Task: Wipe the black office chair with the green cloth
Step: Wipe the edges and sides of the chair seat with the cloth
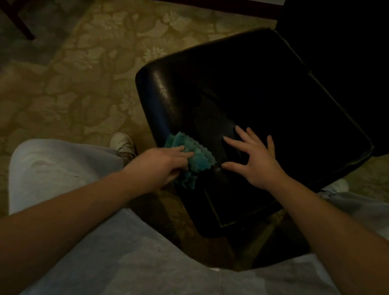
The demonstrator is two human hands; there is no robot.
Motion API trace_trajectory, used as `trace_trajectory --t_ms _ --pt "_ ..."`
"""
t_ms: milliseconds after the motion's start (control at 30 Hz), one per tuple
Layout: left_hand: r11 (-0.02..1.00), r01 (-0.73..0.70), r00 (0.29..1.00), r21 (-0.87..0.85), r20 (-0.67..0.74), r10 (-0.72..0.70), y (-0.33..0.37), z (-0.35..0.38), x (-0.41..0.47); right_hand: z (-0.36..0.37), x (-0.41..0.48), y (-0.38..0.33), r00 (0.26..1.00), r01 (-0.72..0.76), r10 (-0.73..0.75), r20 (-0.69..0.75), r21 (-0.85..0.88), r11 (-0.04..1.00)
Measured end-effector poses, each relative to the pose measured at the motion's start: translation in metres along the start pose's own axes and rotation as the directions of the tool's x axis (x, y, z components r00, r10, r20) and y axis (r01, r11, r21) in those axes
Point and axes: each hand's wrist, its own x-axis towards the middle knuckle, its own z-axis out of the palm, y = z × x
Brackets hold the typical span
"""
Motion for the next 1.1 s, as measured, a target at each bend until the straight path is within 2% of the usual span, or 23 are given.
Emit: trace_trajectory --t_ms 67,167,267,367,533,600,667,800,867,1000,1100 --pt "0.999 0.038 0.998 0.033 -0.045 -0.036 -0.017 -0.01 0.013 0.0 0.0 0.001 1.0 0.01 -0.01 -0.001 0.0 1.0" --pt "0.978 0.208 0.962 -0.001 -0.182 -0.205 -0.026 -0.016 0.032 0.002 0.0 0.002 1.0 0.021 -0.021 -0.008 0.009 1.0" --pt "0.957 0.282 0.937 -0.066 -0.194 -0.29 -0.013 -0.01 0.03 0.003 0.001 -0.001 1.0 0.012 -0.012 -0.014 0.021 1.0" --pt "0.968 0.241 0.966 -0.071 -0.079 -0.246 -0.001 -0.002 0.014 0.003 0.001 -0.004 1.0 0.003 -0.003 -0.015 0.004 1.0" --pt "1.0 -0.005 0.997 0.003 0.073 0.005 0.0 0.0 0.003 -0.001 0.001 0.0 1.0 0.005 -0.005 0.009 0.008 1.0" --pt "0.999 -0.02 0.999 0.038 0.046 0.018 -0.01 -0.008 0.011 -0.001 0.002 0.001 1.0 0.002 -0.002 0.017 0.002 1.0" --pt "0.999 0.005 0.999 0.032 -0.048 -0.003 -0.012 -0.013 0.017 0.0 0.002 0.001 1.0 -0.002 0.002 0.014 -0.006 1.0" --pt "0.996 0.069 0.982 -0.06 -0.174 -0.078 0.004 -0.001 0.008 0.004 0.004 0.001 1.0 0.009 -0.009 -0.001 -0.022 1.0" --pt "0.994 0.087 0.986 -0.068 -0.138 -0.096 0.011 0.007 0.003 0.003 0.005 0.002 1.0 0.012 -0.012 0.004 -0.009 1.0" --pt "0.999 -0.038 0.998 0.0 -0.05 0.038 0.018 0.014 0.002 0.0 0.004 0.006 0.999 0.031 -0.031 0.031 0.006 1.0" --pt "1.0 -0.003 0.998 -0.019 -0.065 0.002 0.011 0.003 0.01 -0.002 0.003 0.009 0.998 0.047 -0.049 0.047 0.026 0.999"
